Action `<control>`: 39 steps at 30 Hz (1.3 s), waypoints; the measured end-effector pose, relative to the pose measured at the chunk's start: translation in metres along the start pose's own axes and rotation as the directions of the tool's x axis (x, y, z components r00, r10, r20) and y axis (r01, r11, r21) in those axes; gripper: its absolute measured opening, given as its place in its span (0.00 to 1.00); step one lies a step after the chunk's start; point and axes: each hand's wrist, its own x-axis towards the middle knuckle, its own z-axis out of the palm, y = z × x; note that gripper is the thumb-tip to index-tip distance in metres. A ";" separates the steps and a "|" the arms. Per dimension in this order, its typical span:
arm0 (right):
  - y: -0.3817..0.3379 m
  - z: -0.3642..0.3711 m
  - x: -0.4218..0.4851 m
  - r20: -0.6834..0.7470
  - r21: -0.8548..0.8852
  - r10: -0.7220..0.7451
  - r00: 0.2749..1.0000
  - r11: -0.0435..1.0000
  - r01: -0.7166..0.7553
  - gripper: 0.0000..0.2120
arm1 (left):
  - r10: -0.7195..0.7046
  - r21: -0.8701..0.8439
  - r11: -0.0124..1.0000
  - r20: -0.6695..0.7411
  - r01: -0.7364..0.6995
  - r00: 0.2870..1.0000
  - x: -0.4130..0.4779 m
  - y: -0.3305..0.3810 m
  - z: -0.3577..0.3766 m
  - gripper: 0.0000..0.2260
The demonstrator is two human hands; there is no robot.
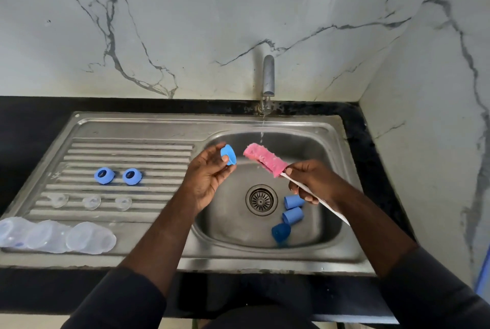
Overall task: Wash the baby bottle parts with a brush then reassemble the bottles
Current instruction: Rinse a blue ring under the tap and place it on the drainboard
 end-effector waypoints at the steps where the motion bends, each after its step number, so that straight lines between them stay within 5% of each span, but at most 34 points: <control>1: 0.007 -0.005 -0.001 -0.074 -0.027 0.001 0.997 1.000 -0.003 0.12 | -0.033 -0.005 0.999 -0.029 0.033 0.999 0.000 -0.010 0.005 0.13; 7: 0.055 -0.039 -0.007 -0.522 -0.377 -0.080 0.849 0.915 -0.145 0.13 | -0.233 0.063 0.971 0.003 0.233 0.972 -0.002 -0.060 0.035 0.12; 9: 0.071 -0.057 -0.018 -0.637 -0.397 -0.086 0.766 0.888 -0.231 0.04 | -0.284 0.114 0.953 0.020 0.280 0.959 -0.001 -0.073 0.047 0.12; 14: 0.105 -0.092 -0.033 -0.794 -0.399 -0.166 0.585 0.869 -0.295 0.05 | -0.322 0.172 0.934 0.022 0.313 0.947 -0.003 -0.090 0.060 0.12; 19: 0.124 -0.109 -0.030 -0.815 -0.525 -0.245 0.525 0.695 -0.491 0.08 | -0.319 0.183 0.928 -0.054 0.324 0.946 -0.005 -0.091 0.057 0.11; 25: 0.137 -0.110 -0.036 -0.791 -0.561 -0.284 0.542 0.690 -0.457 0.11 | -0.289 0.232 0.924 -0.098 0.304 0.952 -0.008 -0.095 0.049 0.12; 30: 0.121 -0.102 -0.037 -0.791 -0.609 -0.441 0.424 0.627 -0.485 0.16 | -0.273 0.301 0.908 -0.106 0.292 0.956 0.001 -0.094 0.044 0.10; 32: 0.102 -0.085 -0.022 -0.687 -0.718 -0.530 0.498 0.601 -0.351 0.15 | -0.256 0.322 0.905 -0.114 0.279 0.960 0.010 -0.087 0.042 0.09; 34: 0.074 -0.056 0.004 -0.556 -0.710 -0.486 0.674 0.700 -0.081 0.08 | -0.229 0.362 0.897 -0.113 0.255 0.967 0.023 -0.077 0.041 0.07; 36: 0.045 -0.028 0.038 -0.411 -0.561 -0.347 0.843 0.825 0.066 0.06 | -0.199 0.383 0.897 -0.093 0.220 0.976 0.038 -0.065 0.043 0.07; 39: 0.008 0.003 0.084 -0.243 -0.313 -0.179 0.953 0.945 0.098 0.11 | -0.155 0.381 0.911 -0.038 0.157 0.987 0.064 -0.045 0.052 0.08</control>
